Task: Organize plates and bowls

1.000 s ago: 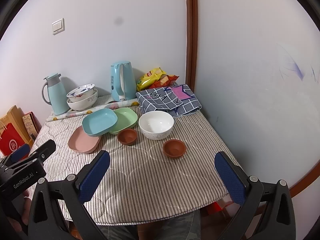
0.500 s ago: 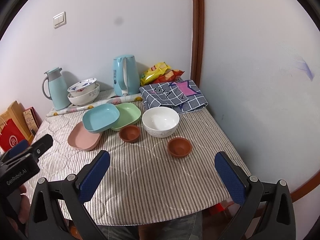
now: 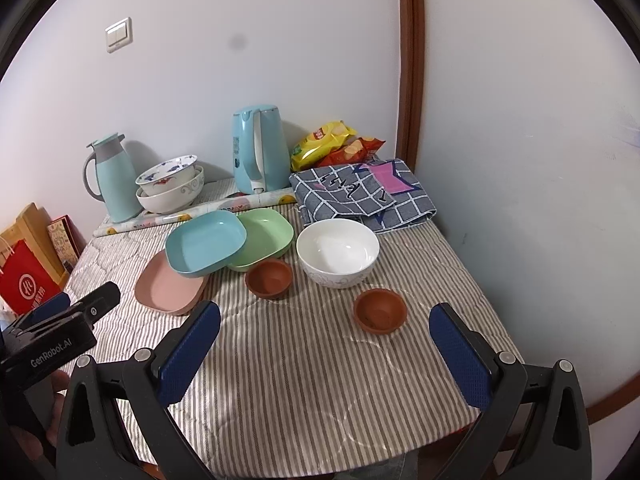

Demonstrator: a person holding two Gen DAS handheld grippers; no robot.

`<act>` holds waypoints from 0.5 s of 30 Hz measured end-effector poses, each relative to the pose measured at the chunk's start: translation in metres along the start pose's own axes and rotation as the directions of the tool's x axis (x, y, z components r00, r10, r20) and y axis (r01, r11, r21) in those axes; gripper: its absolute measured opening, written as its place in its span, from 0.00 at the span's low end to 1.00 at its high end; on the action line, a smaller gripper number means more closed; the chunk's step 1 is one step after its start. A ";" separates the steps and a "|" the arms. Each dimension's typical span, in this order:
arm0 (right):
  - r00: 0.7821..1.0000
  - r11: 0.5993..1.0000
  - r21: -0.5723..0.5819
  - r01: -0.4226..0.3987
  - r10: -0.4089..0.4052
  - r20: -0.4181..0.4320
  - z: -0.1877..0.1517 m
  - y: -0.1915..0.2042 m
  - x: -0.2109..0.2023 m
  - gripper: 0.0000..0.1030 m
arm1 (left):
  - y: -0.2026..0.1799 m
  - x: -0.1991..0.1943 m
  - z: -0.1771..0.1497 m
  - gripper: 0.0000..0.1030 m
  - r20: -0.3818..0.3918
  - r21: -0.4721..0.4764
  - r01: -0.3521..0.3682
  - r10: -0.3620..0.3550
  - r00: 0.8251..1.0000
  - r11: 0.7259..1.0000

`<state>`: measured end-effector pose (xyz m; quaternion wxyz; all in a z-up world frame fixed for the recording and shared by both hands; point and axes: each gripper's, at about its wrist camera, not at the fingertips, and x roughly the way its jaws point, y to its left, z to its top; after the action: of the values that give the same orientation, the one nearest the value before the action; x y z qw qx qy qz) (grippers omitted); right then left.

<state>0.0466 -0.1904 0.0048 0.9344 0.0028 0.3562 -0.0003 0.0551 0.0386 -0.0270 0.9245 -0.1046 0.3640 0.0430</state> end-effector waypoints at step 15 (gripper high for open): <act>0.994 0.998 -0.009 -0.062 0.061 -0.092 0.030 0.018 0.077 0.98 | 0.014 0.067 0.026 0.94 -0.063 0.007 -0.042 0.042 0.997 0.999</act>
<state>0.1245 -0.1720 -0.0240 0.9167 0.0080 0.3982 0.0309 0.1197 0.0587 -0.0567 0.9118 -0.0955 0.3952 0.0580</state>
